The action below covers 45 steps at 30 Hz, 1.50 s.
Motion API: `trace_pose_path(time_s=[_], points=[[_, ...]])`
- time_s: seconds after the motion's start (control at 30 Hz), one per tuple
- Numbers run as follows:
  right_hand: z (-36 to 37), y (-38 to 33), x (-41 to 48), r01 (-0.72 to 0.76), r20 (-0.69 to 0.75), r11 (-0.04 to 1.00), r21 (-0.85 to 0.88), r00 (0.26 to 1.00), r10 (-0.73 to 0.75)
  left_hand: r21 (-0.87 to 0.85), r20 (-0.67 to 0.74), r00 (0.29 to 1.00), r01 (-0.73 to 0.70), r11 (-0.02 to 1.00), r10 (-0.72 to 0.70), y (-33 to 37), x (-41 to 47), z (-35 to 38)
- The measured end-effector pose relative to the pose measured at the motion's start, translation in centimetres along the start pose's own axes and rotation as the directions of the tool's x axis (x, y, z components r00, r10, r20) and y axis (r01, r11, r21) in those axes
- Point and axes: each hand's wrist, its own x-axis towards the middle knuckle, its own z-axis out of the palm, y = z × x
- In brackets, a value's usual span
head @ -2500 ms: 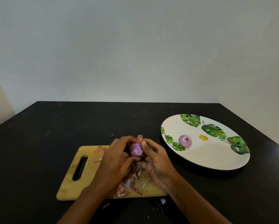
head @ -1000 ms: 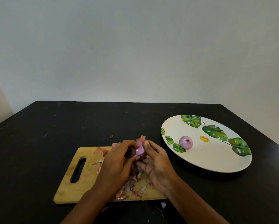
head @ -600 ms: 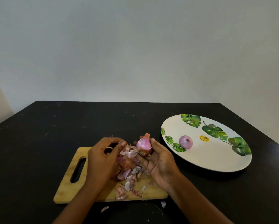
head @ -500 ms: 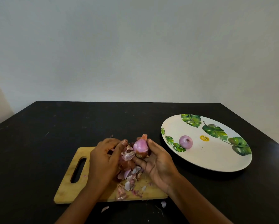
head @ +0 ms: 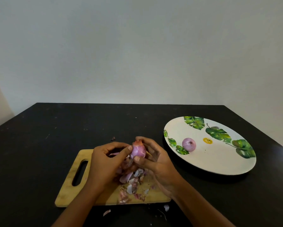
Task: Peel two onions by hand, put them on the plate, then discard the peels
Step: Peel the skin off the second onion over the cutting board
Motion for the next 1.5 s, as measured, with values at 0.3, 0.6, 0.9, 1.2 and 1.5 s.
trace_pose_path(time_s=[0.3, 0.6, 0.9, 1.2, 1.5], points=[[-0.1, 0.4, 0.0, 0.071, 0.011, 0.984, -0.162, 0.997, -0.070, 0.200, -0.028, 0.996, -0.074, 0.977, 0.081, 0.4, -0.2, -0.2], [0.8, 0.8, -0.3, 0.045, -0.030, 0.986, -0.163, 0.998, -0.051, 0.283, -0.157, 0.978, -0.092, 0.955, 0.141, 0.3, -1.1, 0.8], [1.2, 1.0, -0.4, 0.097, -0.113, 0.987, -0.124, 0.987, -0.111, -0.182, -0.217, 0.942, 0.217, 0.959, -0.255, 0.6, -0.6, 1.2], [1.0, 0.7, 0.0, 0.083, -0.050, 0.987, 0.137, 0.996, -0.077, -0.440, -0.122, 0.843, 0.426, 0.790, -0.523, -0.3, 0.3, 0.0], [0.7, 0.6, 0.0, 0.009, -0.141, 1.000, 0.020, 0.990, -0.006, 0.012, -0.150, 0.978, 0.149, 0.989, -0.146, 0.1, 0.3, -0.5]])
